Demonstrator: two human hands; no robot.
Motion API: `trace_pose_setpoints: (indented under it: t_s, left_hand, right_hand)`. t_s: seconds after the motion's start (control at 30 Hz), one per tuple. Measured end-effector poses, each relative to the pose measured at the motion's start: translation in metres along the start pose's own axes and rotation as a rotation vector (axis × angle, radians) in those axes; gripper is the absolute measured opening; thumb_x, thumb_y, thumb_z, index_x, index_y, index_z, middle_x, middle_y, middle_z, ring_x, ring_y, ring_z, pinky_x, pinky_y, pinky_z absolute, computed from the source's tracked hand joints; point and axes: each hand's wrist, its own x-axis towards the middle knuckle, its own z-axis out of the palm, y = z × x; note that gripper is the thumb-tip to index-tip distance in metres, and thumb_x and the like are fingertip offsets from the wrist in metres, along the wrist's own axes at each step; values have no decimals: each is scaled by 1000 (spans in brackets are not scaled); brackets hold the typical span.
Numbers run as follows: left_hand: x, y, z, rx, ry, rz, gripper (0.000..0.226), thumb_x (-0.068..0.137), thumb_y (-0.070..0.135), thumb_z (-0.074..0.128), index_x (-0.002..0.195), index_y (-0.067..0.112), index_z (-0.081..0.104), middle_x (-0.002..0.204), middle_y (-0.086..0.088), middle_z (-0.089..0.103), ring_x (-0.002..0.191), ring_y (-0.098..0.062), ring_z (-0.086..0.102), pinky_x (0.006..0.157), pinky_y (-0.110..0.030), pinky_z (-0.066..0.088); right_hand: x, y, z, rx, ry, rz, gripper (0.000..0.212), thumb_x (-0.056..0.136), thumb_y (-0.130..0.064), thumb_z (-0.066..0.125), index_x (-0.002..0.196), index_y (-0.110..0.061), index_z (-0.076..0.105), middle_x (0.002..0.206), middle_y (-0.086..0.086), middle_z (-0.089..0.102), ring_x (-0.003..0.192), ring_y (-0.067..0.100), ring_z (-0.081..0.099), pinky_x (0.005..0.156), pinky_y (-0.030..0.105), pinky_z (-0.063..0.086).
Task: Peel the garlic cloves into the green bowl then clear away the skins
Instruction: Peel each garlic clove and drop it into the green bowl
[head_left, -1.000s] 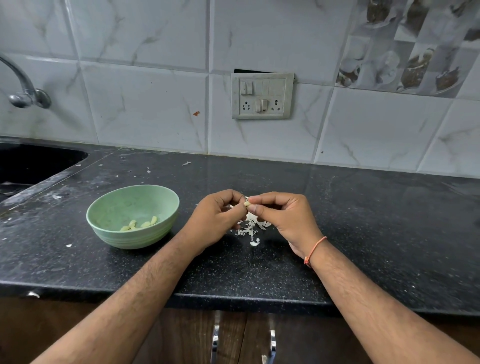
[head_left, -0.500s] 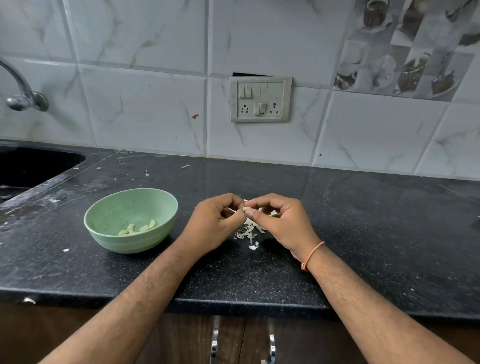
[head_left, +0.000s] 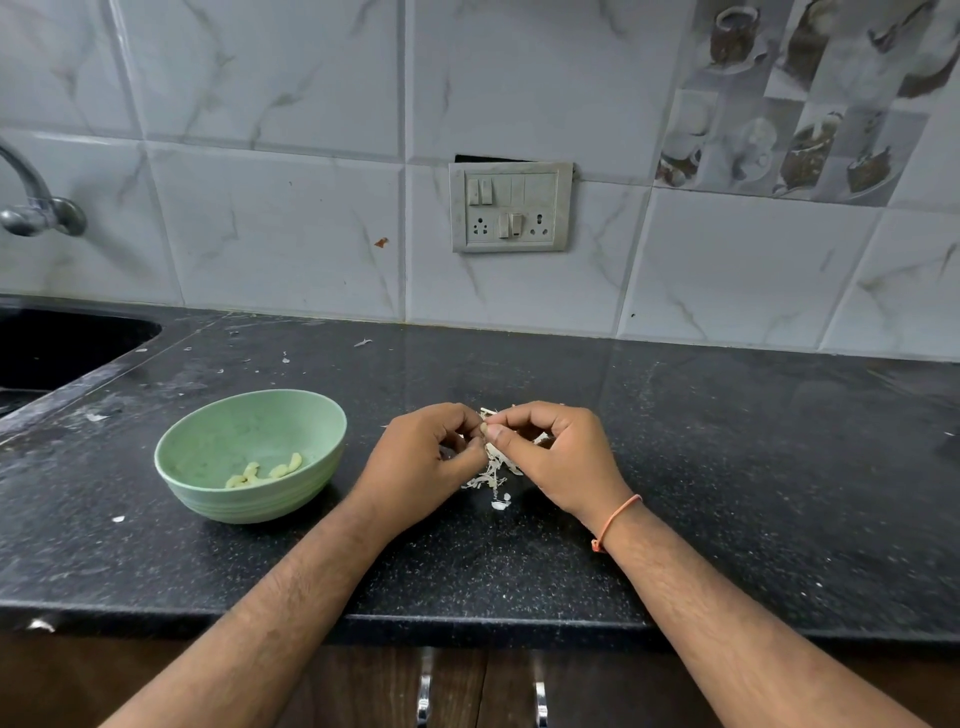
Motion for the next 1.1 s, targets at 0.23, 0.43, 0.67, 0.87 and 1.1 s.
trace_pose_setpoints:
  t_s: [0.23,0.43,0.67,0.87,1.1]
  left_hand:
    - [-1,2,1,52,15,-15,12,91,20,72,82,27,69,78,14,72,73,-5,68,70,-25,55]
    - [-3,1,0,9,78,-89,23,95,27,65,74,27,75,63,13,69,56,-2,60,58,-25,48]
    - [-4,-1,-3,89,62,-92,25,85,11,81,83,35,78,86,24,76,74,-6,71,77,-34,60]
    - [-2,16,-6,34,57,5,14,95,31,80,107,38,83,86,28,77,79,3,73,75,-20,57]
    - [-2,31,-26,101,58,51,10,95,30,80,103,35,85,81,27,76,76,4,71,68,-9,48]
  right_hand:
    - [3,0,0,-8,3,18,8,97,-20,78,94,-27,81,86,-15,77,74,4,67,71,21,52]
    - [4,-7,-4,279,68,117,5,96,-9,77,100,-12,79,89,6,81,78,16,71,66,31,59]
    - [-1,-6,-9,282,73,99,20,85,-4,88,99,-17,82,93,4,82,87,17,75,81,34,64]
    - [-6,-11,-11,215,61,66,17,84,-11,90,95,-22,85,91,-1,82,86,14,76,83,37,65]
    - [-4,-22,-9,180,45,58,16,84,-19,90,99,-22,86,95,-6,82,94,14,79,90,43,65]
